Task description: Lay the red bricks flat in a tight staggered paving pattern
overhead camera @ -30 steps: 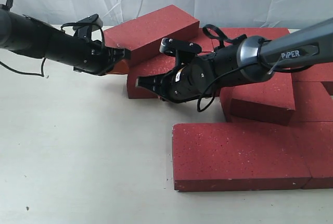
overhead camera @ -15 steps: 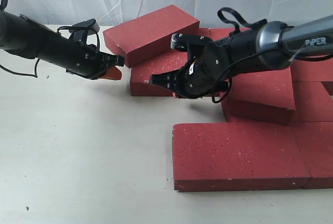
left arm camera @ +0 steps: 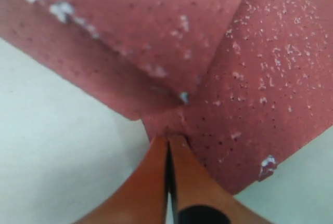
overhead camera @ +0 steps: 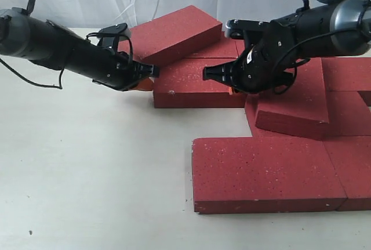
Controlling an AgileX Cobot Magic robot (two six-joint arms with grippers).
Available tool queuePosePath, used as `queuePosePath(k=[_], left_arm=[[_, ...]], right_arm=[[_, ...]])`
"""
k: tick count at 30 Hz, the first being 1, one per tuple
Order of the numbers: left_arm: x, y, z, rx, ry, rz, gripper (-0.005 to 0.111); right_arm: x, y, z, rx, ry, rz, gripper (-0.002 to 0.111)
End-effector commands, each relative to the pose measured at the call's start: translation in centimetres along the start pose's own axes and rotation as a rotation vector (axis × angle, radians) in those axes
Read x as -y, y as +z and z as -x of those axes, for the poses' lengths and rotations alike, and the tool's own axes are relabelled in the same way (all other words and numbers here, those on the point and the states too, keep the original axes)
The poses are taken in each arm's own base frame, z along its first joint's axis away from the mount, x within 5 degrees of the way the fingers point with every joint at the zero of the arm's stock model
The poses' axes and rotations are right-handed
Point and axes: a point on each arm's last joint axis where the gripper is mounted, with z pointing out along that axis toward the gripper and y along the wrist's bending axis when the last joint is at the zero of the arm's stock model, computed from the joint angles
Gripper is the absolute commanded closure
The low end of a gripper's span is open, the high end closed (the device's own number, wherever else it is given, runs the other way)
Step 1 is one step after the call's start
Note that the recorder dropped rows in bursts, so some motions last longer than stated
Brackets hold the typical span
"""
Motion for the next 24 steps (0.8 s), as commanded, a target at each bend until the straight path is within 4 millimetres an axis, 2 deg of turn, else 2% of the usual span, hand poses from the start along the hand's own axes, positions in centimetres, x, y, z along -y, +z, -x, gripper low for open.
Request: queuePosePath(k=[1,9,17,24], left_arm=[[0.9,0.4,0.1,0.025,-0.017,0.0,0.107],[2.4,1.1,0.7,0.041,-0.005,-0.032,0.107],[4.0,3.8,0.0,0.001,-0.011,-0.092,0.107],[5.5,4.1,0.8,0.032,-0.003,-0.115,0.107]], right_arm=[[1.8,-0.9,0.7,-0.007,0.002,-0.044,0.109],[4.7,-3.0,1.9,0.021,0.064,-0.083,0.109],[7.3,-4.4,2.6,0.037,0.09,-0.138,0.109],[8.6,-5.3,3.1,0.067,0.124,-0.151,0.109]])
